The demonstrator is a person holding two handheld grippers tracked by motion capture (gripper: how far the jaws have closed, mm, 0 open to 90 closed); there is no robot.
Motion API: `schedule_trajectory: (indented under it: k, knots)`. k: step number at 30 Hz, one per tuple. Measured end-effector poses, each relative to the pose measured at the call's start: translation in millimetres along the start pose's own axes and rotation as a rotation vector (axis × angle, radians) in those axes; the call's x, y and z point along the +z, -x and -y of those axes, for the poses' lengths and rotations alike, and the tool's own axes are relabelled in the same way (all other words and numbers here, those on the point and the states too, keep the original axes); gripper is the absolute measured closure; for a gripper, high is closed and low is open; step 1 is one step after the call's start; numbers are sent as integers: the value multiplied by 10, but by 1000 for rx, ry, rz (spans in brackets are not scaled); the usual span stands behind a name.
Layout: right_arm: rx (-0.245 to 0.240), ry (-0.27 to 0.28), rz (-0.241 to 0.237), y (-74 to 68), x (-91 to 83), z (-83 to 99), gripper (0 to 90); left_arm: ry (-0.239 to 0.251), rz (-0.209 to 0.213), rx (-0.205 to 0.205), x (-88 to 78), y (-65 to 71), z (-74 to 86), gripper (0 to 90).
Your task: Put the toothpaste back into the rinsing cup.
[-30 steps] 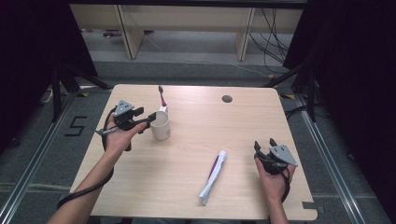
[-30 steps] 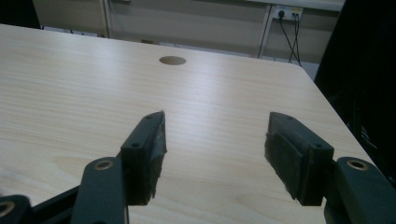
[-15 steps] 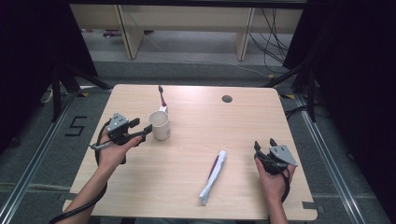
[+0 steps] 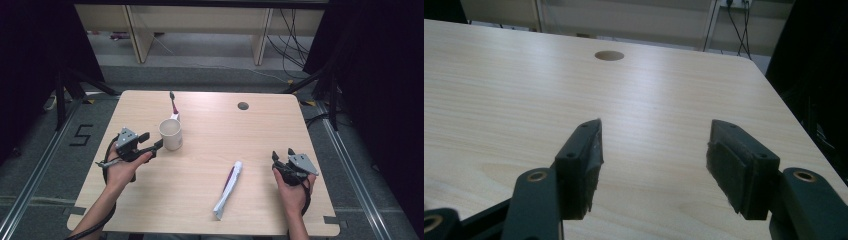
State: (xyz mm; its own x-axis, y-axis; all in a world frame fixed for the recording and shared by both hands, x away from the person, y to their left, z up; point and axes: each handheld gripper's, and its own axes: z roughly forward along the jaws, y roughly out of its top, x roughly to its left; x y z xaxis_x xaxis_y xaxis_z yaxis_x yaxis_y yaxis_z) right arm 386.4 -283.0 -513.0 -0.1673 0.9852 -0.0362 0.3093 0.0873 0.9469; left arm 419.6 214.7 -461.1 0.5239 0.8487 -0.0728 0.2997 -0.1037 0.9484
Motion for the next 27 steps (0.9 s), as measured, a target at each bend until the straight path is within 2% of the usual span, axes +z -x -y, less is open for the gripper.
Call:
schedule_trajectory:
  k: [1,5,6,7,9,12,13,15,16,17,18,19,20,21,22,23,24,25,26,27]
  knots:
    - [-12,15,4,8,2,7,396,-4,-4,-4,-8,10,27,354]
    - [-19,5,-9,6,-11,9,394,-10,1,-1,-13,-9,78,353]
    - [26,-10,-21,-28,-28,11,394,-7,2,-3,-11,-11,86,354]
    - [-9,-11,-22,-10,-27,7,394,-8,4,-2,-17,-16,92,354]
    - [-26,-14,-26,-5,-28,10,397,-10,7,-1,-32,-14,97,353]
    - [-8,-13,-51,-23,-23,9,398,-1,7,0,-49,-8,114,353]
    - [-3,-33,-44,-40,-39,1,398,-2,10,-9,-62,-2,131,353]
    - [15,-61,-63,-91,-61,-38,403,-18,5,-3,-92,-4,155,354]
    - [-5,-72,-75,-90,-61,-61,417,-21,6,1,-97,-4,167,353]
    - [29,-102,-75,-146,-69,-97,434,-27,10,4,-105,2,199,353]
    - [4,-114,-95,-133,-69,-123,434,-31,10,2,-103,9,215,353]
    - [14,-146,-102,-152,-80,-150,433,-31,10,2,-103,9,215,352]
    - [14,-146,-102,-152,-80,-150,433,-34,17,-21,-103,25,236,352]
    - [32,-211,-126,-176,-70,-196,434,-44,14,-6,-100,27,251,352]
    - [32,-211,-126,-176,-70,-196,434,-44,14,-6,-100,27,251,352]
    - [56,-305,-144,-207,-58,-238,433,-50,16,-17,-93,46,265,352]
    - [56,-305,-144,-207,-58,-238,433,-50,16,-17,-93,46,265,352]
    - [58,-336,-147,-215,-65,-259,433,-50,20,-14,-89,54,266,352]
    - [75,-432,-172,-249,-53,-304,433,-51,21,-13,-88,58,266,352]
    - [90,-474,-170,-269,-45,-331,434,-56,22,-24,-83,79,270,351]
